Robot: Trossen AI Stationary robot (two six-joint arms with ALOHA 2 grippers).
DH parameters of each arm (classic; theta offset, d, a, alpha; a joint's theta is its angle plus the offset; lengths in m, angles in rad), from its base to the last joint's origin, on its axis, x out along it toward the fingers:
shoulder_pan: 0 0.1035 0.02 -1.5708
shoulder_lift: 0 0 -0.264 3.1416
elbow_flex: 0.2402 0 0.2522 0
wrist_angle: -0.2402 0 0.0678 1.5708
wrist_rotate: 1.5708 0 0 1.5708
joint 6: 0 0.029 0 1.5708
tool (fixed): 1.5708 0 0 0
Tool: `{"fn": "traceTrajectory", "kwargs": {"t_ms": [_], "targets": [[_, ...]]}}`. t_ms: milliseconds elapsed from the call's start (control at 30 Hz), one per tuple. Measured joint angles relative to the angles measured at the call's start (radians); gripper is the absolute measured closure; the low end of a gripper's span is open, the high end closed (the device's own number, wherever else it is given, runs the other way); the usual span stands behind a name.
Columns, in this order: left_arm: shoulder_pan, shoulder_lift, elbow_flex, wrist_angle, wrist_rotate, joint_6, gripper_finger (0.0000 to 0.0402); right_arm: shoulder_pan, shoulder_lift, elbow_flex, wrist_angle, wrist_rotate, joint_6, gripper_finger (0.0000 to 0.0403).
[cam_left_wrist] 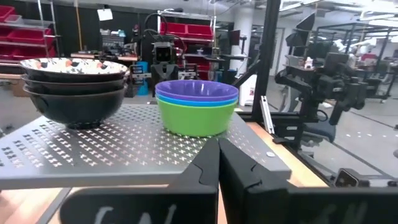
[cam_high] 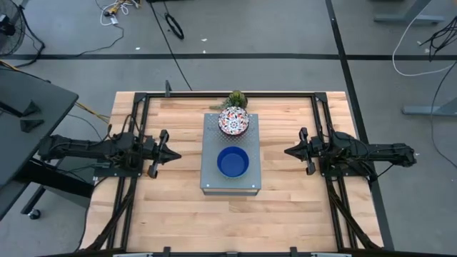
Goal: Pick & Place Mini bowls
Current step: Return to Home Position
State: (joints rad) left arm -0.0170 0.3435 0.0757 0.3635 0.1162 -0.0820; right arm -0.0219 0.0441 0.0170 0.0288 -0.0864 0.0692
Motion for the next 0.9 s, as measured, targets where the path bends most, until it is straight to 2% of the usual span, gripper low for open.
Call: {"fn": "traceTrajectory", "kwargs": {"t_ms": [233,500,900], "targets": [[0.0,-0.063,-0.019,-0.021,0.017,0.015,0.04,0.0,0.0,0.0,0.0,0.0,0.0,0.0392],[0.0,-0.105,-0.019,-0.05,-0.038,0.05,0.04,0.0,0.0,0.0,0.0,0.0,0.0,0.0392],[0.003,-0.185,-0.019,-0.105,-0.069,0.075,0.04,0.0,0.0,0.0,0.0,0.0,0.0,0.0392]]}}
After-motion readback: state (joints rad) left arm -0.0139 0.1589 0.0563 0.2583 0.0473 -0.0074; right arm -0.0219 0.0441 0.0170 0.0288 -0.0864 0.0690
